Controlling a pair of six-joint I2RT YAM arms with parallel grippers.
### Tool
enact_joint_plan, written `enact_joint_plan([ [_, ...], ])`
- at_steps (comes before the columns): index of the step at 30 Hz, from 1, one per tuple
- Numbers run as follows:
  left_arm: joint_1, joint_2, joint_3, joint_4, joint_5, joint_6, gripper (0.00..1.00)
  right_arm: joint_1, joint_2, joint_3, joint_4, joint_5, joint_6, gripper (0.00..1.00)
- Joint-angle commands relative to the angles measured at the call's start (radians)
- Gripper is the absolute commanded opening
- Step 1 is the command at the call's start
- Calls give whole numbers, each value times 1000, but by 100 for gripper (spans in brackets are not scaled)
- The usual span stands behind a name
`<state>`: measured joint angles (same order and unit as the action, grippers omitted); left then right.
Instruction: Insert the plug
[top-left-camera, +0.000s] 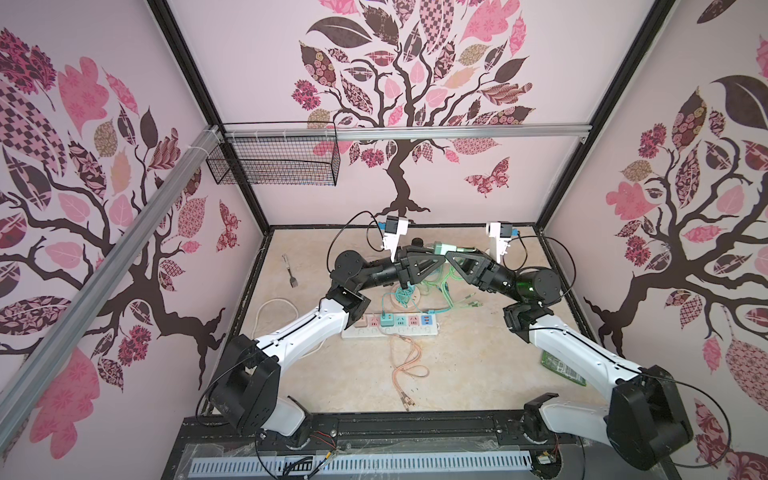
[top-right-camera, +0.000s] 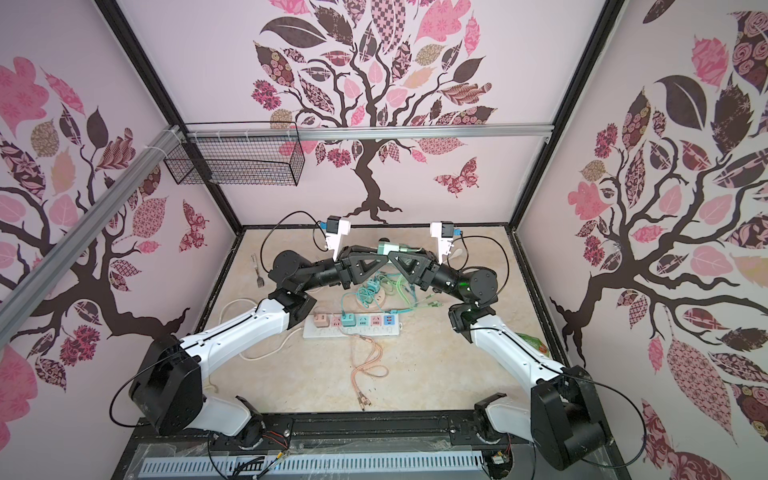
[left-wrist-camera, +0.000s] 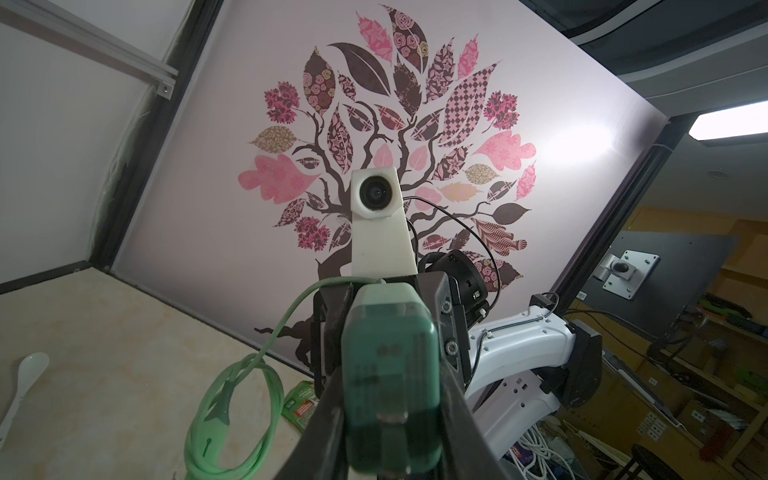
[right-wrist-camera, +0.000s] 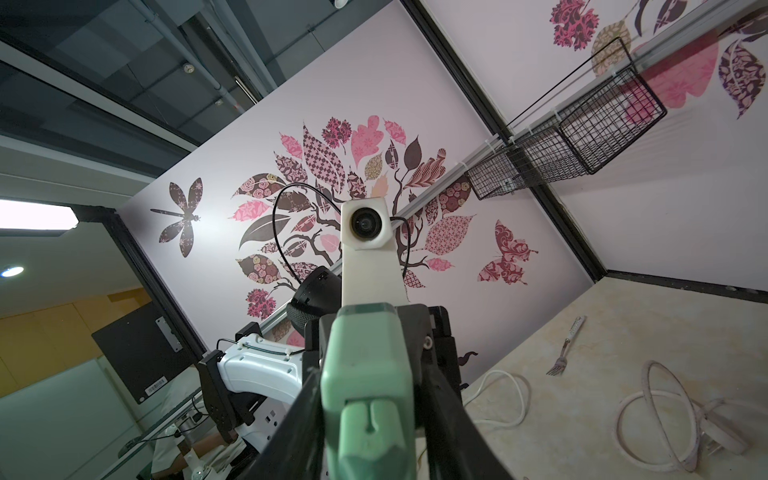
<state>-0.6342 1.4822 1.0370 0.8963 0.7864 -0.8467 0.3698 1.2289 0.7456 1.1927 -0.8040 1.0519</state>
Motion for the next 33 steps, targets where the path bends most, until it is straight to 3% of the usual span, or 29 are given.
enact_joint_plan([
  [1,-11,9,-28,47,-2,-9,0,1,10,45,53,-8,7,37],
  [7,-10,4,-28,28,-28,1,0,1,5,44,38,-14,-7,28],
  [10,-12,1,-26,4,-35,5,10,1,0,45,23,-14,-20,25],
  [13,-11,-3,-24,-21,-42,14,30,1,-11,52,-34,-13,-56,22],
  [24,15,-169,-131,-269,-190,150,65,0,-102,131,-578,38,-429,17],
  [29,50,-278,-187,-407,-237,218,70,0,-104,139,-660,47,-503,17],
  [33,90,-373,-188,-646,-283,276,70,0,-106,187,-862,64,-695,17],
])
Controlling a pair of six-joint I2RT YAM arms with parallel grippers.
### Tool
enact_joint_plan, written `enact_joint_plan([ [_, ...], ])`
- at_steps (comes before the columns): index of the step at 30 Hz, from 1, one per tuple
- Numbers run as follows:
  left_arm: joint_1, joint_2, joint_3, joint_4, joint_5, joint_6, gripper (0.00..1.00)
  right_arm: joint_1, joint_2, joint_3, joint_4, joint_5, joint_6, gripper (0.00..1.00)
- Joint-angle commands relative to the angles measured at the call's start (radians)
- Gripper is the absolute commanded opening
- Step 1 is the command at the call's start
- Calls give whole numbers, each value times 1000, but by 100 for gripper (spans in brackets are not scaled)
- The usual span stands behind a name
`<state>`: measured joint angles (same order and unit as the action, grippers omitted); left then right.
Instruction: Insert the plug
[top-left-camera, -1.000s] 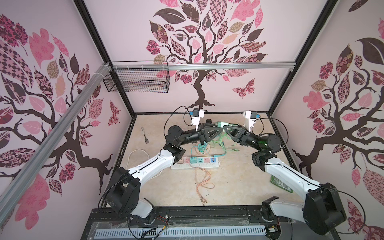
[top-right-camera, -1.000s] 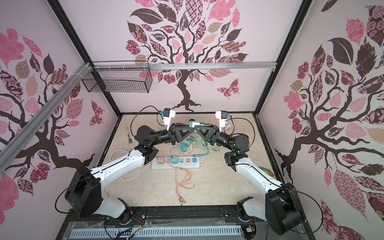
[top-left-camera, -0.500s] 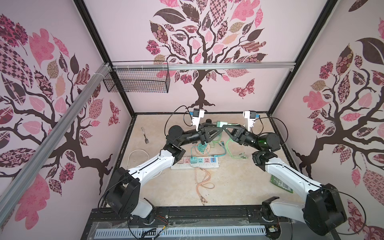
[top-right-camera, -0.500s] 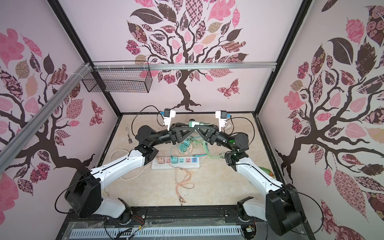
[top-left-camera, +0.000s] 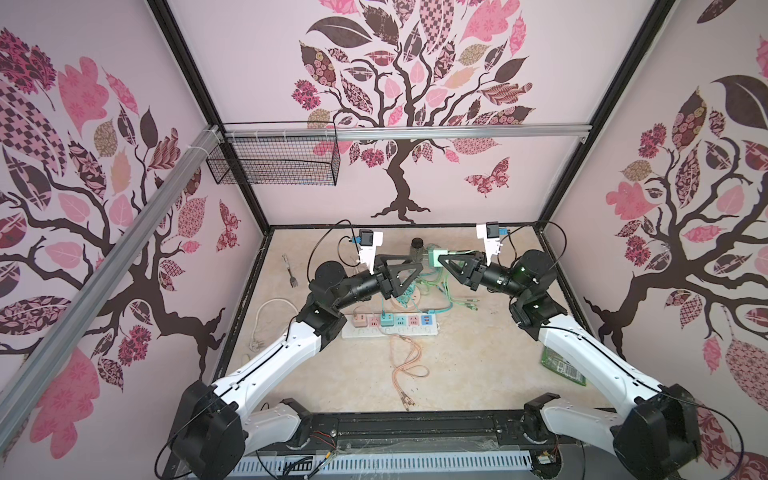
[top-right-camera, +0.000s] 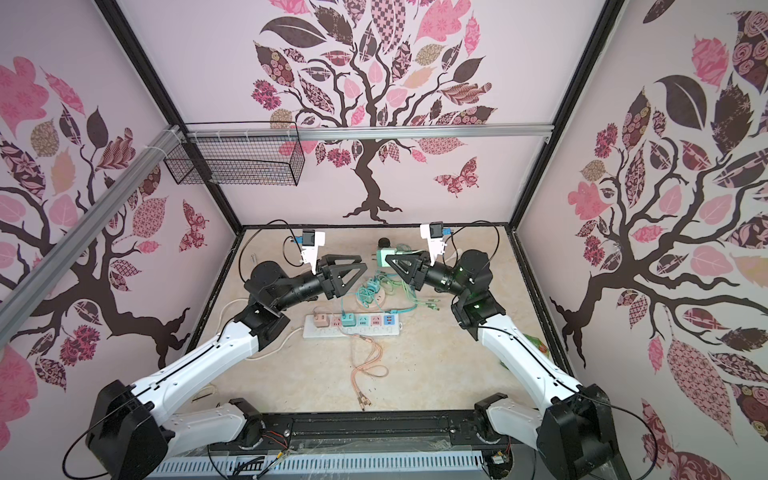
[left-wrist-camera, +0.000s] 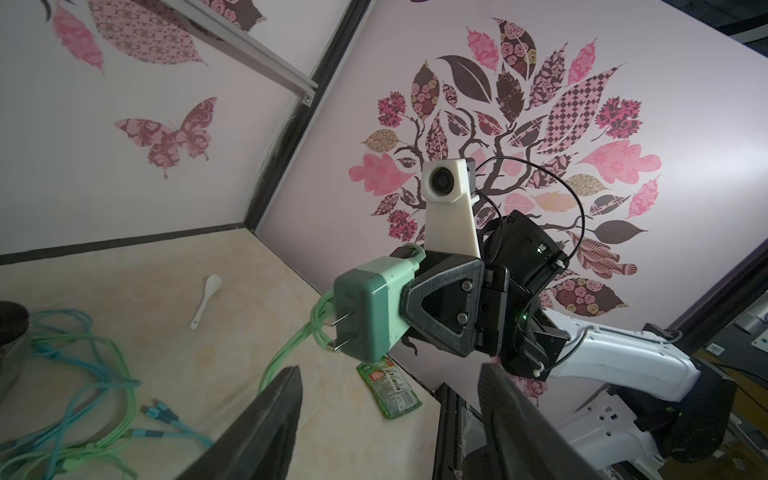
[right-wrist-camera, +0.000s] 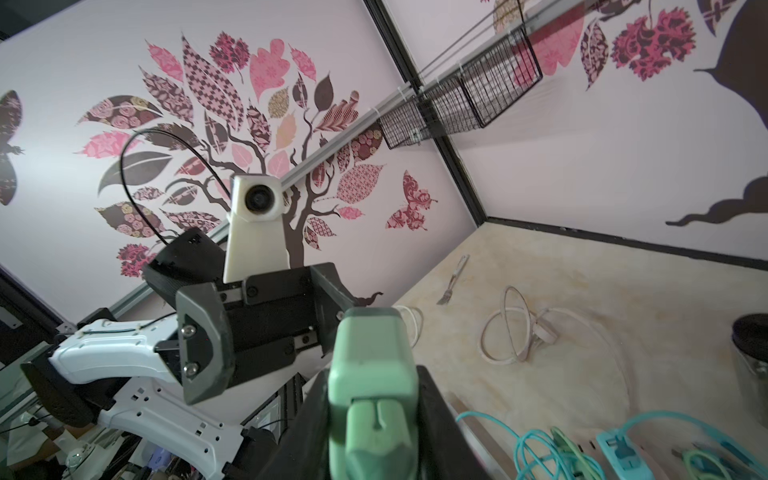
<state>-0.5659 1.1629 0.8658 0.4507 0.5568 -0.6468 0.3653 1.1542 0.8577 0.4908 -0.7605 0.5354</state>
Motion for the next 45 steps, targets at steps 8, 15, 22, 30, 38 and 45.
enact_joint_plan([
  [8,52,-246,-50,-661,-489,172,70,4,1,138,-523,148,-610,19],
  [15,80,-307,-88,-839,-739,122,70,38,66,149,-624,214,-761,18],
  [22,172,-257,-110,-902,-658,39,59,130,168,210,-751,311,-879,17],
  [30,336,-198,-156,-907,-476,-17,54,167,239,253,-836,367,-947,18],
  [38,349,-60,-175,-873,-379,-36,49,230,335,303,-935,436,-1019,18],
  [45,350,-8,-204,-830,-370,-37,43,262,380,307,-962,454,-1056,19],
])
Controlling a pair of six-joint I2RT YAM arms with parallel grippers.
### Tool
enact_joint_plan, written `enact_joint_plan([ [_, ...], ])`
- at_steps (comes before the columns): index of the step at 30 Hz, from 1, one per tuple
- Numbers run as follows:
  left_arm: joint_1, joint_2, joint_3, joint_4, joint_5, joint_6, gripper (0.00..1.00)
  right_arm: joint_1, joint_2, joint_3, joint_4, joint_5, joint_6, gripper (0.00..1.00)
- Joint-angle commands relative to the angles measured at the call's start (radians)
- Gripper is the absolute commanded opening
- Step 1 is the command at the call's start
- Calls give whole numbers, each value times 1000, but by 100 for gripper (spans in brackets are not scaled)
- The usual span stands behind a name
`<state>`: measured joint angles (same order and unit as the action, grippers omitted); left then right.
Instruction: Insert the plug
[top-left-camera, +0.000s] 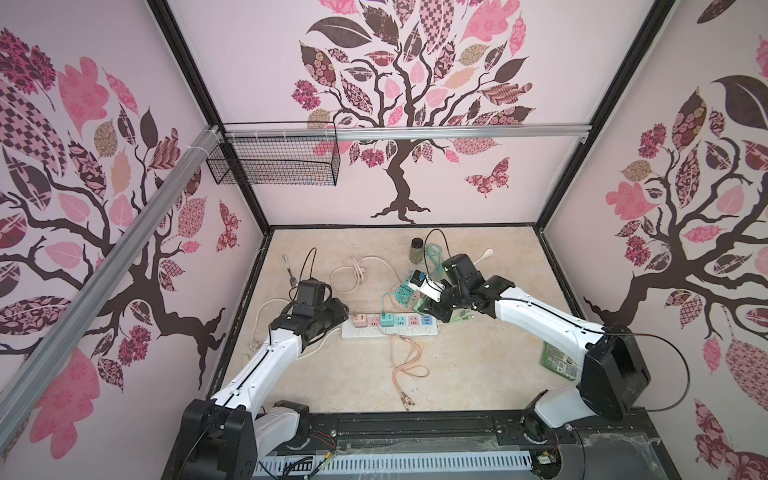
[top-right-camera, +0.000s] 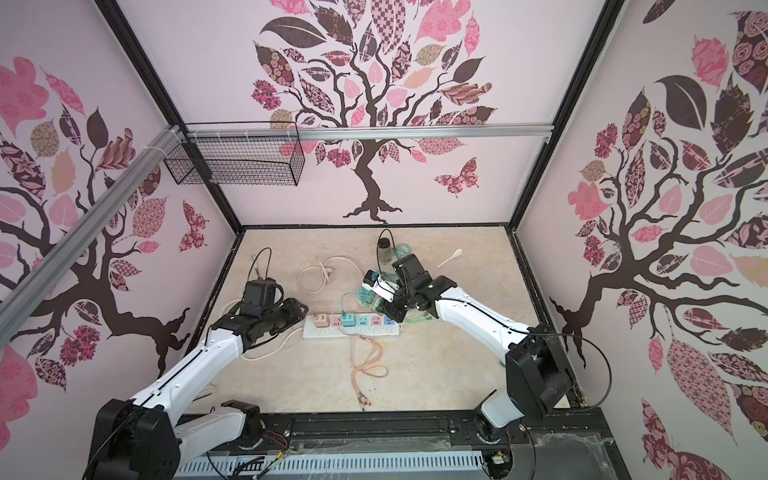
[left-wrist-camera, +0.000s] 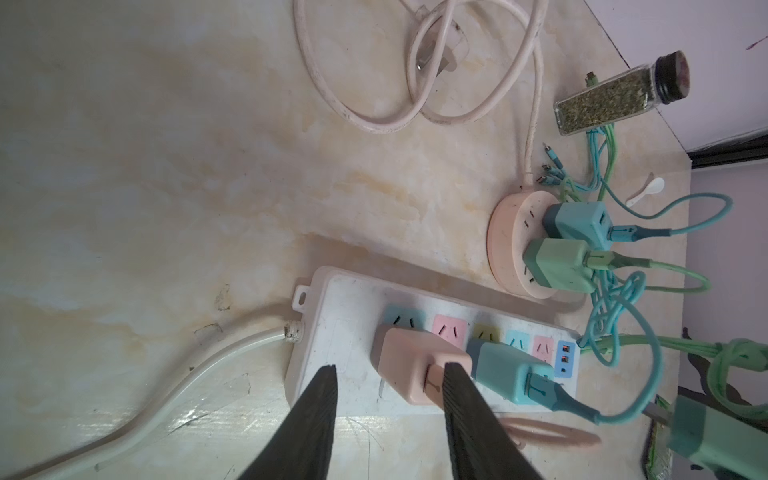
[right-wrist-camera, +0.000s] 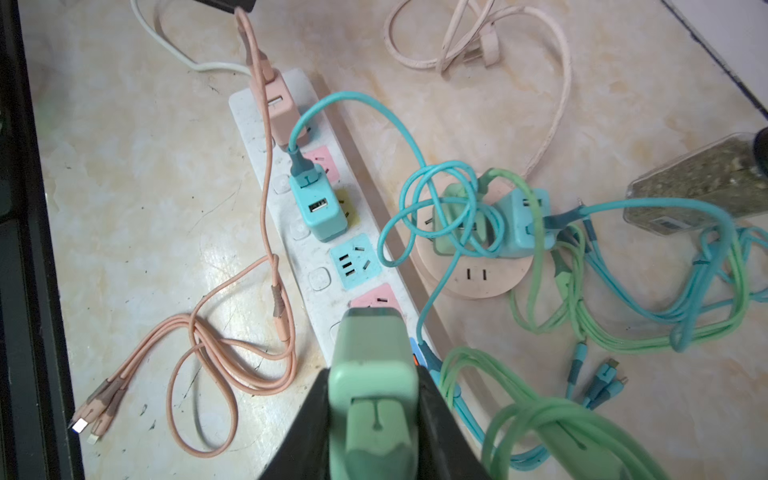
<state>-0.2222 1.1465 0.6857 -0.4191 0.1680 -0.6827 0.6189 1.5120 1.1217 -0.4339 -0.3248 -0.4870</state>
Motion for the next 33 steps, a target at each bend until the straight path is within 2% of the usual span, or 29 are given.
enact_joint_plan([
  [1,6,17,-29,45,23,0,42,13,28,41,-44,24,-42,19],
  [9,9,80,-50,80,48,5,38,37,86,44,-73,82,-75,20],
  [17,8,111,-61,89,45,18,36,43,122,58,-44,35,-82,20],
  [33,10,186,-68,133,77,34,30,62,205,102,-72,75,-114,20],
])
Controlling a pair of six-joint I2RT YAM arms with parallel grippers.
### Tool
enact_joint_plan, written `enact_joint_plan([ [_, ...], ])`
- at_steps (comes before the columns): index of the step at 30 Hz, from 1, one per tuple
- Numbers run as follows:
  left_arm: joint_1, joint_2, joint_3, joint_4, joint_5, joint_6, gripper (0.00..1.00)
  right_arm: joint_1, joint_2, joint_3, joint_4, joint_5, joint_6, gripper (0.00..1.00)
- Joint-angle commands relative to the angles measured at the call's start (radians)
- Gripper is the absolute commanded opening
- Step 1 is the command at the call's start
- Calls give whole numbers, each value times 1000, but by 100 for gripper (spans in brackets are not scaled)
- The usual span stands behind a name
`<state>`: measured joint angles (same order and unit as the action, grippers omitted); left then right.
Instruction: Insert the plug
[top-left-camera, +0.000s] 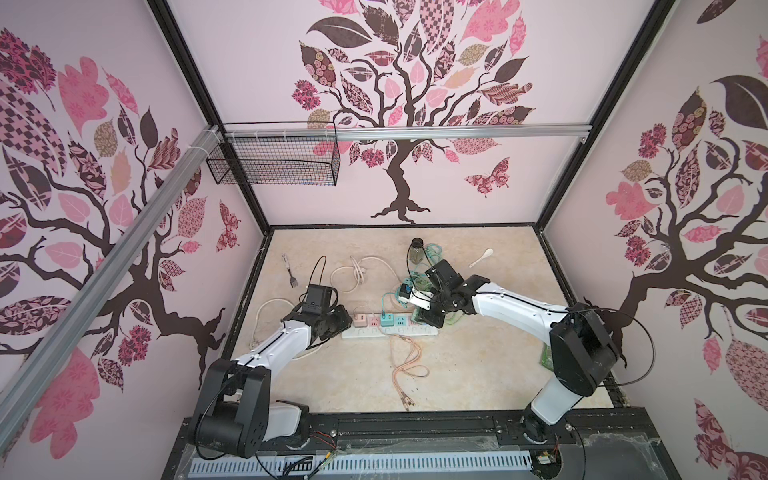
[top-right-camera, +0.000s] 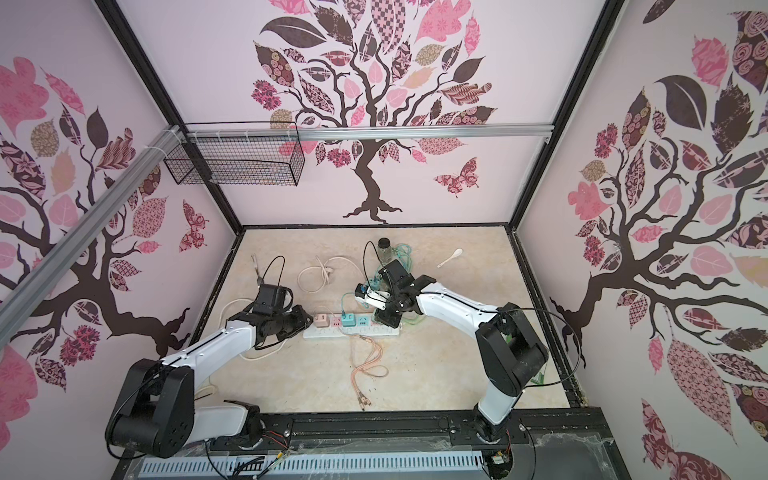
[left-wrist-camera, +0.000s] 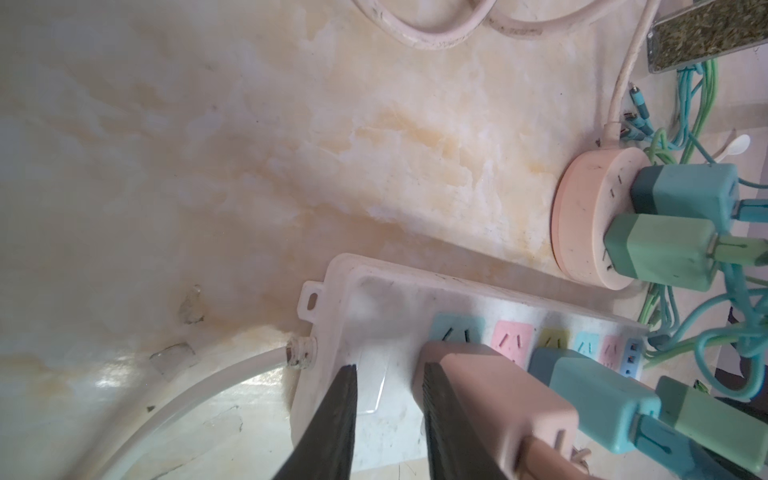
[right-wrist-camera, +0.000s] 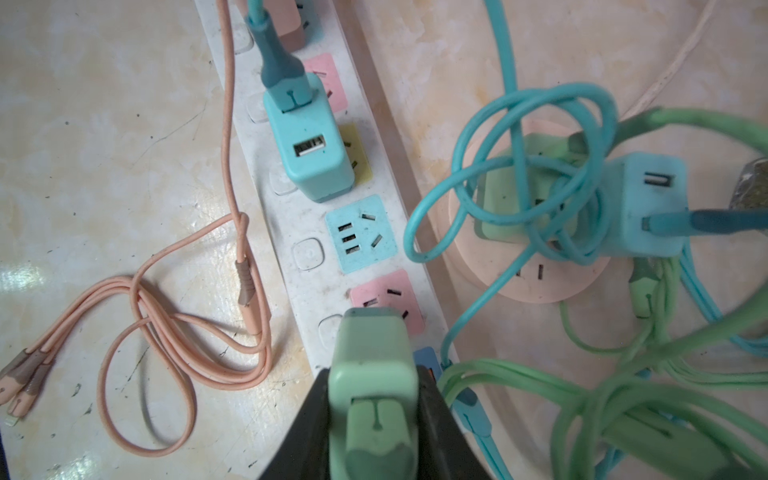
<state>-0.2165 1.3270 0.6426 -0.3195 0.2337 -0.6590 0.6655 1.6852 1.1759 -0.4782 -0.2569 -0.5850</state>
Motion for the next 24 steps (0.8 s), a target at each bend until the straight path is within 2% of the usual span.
enact_joint_plan([
  [1,3,8,-25,36,10,11,30,17,38,50,-29,10,-19,20],
  [24,9,28,-41,43,3,24,21,39,115,105,-95,83,-66,20],
])
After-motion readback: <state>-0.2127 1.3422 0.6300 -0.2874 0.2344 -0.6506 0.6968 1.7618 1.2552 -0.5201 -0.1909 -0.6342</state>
